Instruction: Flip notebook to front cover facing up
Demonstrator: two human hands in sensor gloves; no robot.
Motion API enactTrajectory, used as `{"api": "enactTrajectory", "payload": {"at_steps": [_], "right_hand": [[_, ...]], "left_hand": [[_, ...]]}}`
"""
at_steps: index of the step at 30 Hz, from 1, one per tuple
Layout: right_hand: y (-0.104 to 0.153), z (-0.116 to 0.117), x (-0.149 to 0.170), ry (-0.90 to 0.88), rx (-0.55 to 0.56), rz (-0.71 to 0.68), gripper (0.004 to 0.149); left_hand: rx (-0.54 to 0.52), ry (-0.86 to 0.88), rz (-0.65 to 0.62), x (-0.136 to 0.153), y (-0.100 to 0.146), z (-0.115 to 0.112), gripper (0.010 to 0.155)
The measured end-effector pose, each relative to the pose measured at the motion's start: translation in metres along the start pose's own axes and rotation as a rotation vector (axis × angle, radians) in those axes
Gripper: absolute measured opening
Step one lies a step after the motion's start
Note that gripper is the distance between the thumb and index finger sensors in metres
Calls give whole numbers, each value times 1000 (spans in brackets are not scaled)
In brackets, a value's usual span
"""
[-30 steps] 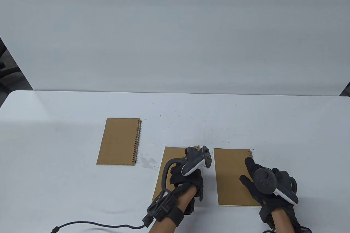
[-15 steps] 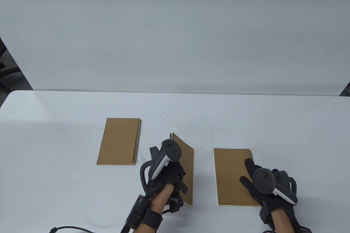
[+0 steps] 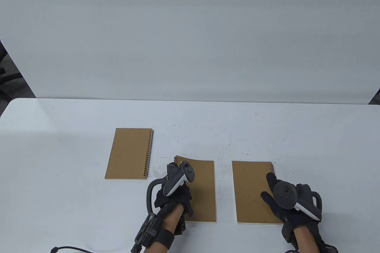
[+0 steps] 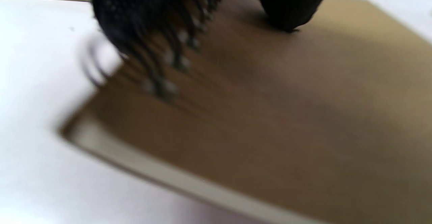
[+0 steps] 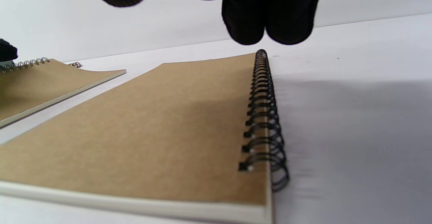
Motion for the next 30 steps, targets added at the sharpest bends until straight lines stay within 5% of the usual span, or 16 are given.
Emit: {"api": "enactTrajectory", "payload": {"at_steps": [10,19,24,30], "right_hand": [[0,0,1,2,-1,5,70],[0,-1,0,8,9,-3,70],[-1,-2,0,17,10,-8,70],[-2,-1,3,22,6,3,70]], "left_hand": [[21,-75,39,2,0,0,100],[-120,-12,-20,24,10,59,98],[-163,-29,44,47,-11,94,99],[-122,-46,83,66,-55,99,101]]}}
Point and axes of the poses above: the tracker on the back of each hand, its own x axis roughly to the little-finger side, its own y axis roughly from the fingertips to the wrist, z = x × y, the point moved 4 cm from there along -y, roughly from the wrist to the fingertips, and after that the axes turned 10 degrees about y, right-handed, at the moved point
